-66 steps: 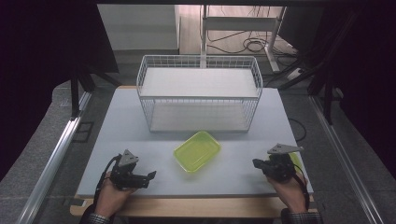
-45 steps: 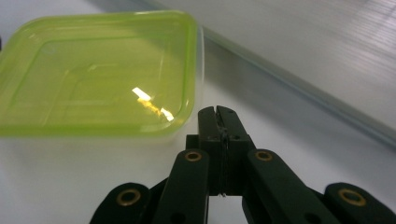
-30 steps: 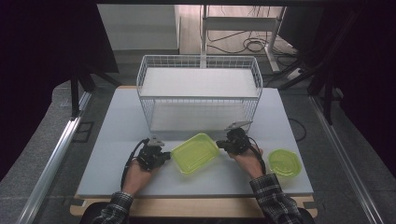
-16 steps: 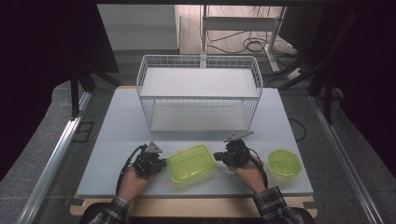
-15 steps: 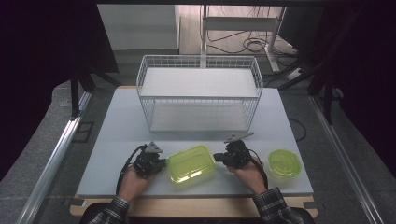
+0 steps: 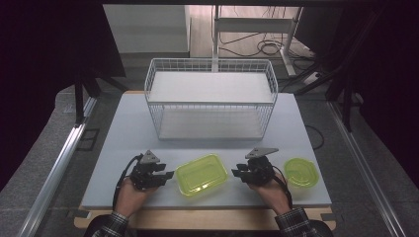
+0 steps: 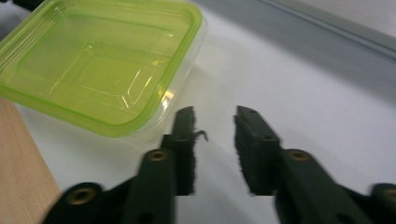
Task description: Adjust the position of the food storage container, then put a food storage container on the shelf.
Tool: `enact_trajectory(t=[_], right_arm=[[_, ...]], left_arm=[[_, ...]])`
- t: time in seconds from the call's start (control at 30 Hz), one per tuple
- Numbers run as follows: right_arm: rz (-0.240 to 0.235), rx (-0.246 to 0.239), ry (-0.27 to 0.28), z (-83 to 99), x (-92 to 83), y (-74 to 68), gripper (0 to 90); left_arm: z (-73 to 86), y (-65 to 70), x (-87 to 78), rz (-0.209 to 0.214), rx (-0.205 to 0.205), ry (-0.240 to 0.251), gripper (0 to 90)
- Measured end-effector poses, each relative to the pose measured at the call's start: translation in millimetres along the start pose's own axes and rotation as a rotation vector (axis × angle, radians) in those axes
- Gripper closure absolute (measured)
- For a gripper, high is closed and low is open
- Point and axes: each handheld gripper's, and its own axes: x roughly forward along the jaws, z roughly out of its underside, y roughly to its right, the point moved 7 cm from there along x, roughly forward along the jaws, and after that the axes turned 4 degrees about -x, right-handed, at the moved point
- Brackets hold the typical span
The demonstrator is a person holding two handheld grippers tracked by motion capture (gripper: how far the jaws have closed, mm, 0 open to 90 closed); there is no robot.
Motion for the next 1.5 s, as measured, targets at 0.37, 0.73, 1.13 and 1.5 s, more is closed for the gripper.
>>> enact_trajectory(t=[0.37, 0.73, 1.13, 1.5], right_arm=[[0.002, 0.001, 0.054, 3.2, -10.1, 1.7, 29.5], [-0.040, 0.023, 0.069, 1.1, -5.0, 1.8, 11.7], [-0.093, 0.127, 0.042, -9.3, 5.0, 0.7, 7.9], [-0.186, 0.171, 0.016, -19.4, 13.4, -2.3, 33.1]], left_arm=[[19.6, -7.4, -15.7, -0.103, 0.006, 0.010, 7.6], [26.7, -7.9, -19.4, -0.100, 0.036, 0.021, 3.8], [32.8, -9.7, -17.6, -0.122, 0.045, -0.014, 4.1], [32.8, -9.3, -17.1, -0.123, 0.047, -0.012, 4.5]])
